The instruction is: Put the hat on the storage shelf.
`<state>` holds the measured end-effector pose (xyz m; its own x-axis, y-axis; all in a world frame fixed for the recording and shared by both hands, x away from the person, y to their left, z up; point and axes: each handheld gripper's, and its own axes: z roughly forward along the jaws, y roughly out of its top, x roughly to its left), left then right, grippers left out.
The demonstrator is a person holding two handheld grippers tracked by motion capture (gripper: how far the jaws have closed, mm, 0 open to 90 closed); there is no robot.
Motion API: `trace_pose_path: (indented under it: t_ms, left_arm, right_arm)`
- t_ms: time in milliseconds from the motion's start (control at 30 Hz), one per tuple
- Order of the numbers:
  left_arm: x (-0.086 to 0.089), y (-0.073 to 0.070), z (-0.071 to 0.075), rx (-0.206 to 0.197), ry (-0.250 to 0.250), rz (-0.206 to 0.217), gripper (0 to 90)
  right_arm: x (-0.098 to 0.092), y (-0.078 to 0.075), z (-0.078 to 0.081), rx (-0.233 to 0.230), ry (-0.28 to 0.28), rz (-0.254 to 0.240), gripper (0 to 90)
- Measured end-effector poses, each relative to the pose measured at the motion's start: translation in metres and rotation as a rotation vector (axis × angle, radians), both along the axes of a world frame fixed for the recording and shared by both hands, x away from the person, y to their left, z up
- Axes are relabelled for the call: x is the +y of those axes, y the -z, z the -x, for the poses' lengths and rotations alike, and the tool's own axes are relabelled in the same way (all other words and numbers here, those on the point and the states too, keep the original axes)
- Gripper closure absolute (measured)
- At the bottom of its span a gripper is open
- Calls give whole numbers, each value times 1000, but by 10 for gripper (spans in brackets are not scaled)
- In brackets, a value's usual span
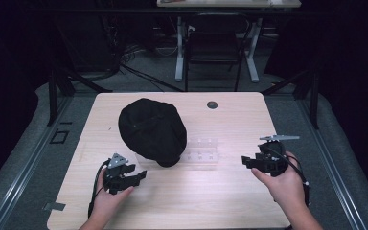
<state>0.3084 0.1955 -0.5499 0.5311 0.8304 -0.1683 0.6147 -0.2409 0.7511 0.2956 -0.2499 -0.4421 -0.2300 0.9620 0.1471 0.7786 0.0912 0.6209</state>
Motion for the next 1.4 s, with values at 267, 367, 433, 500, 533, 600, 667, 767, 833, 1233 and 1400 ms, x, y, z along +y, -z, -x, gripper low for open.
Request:
trace_pose_path:
  t_ms: [267, 367, 433, 500, 533, 600, 667, 767, 833, 1233, 1400]
  left_arm:
    - [0, 1, -1, 3, -2, -6, 429]
    - [0, 1, -1, 10, -2, -11, 428]
    - [0, 2, -1, 7, -1, -9, 428]
    - [0, 2, -1, 5, -2, -13, 427]
    - [0, 2, -1, 4, -3, -15, 428]
    - [0, 2, -2, 3, -1, -16, 428]
    - [-1, 2, -2, 1, 1, -15, 428]
    - [-1, 3, -1, -2, 3, -21, 428]
    - [-2, 3, -2, -3, 7, -20, 428]
    - [-3, 3, -1, -9, 25, -33, 428]
    - [-5, 3, 0, -11, 29, -8, 428]
  right_arm:
    - [1, 35, 11, -65, 0, 30, 410]
    - [2, 49, 15, -89, -6, 31, 399]
    - [3, 57, 19, -97, -6, 35, 398]
    - [3, 66, 22, -102, -11, 26, 396]
    - [3, 70, 22, -109, -9, 11, 395]
    - [0, 77, 24, -109, 9, -32, 395]
    - [-2, 83, 25, -115, 29, -43, 399]
    - [-2, 89, 28, -135, 37, -15, 402]
    - [-2, 93, 29, -142, 40, -9, 404]
    - [-5, 108, 35, -151, 46, -21, 420]
    - [-13, 111, 34, -174, 67, -53, 429]
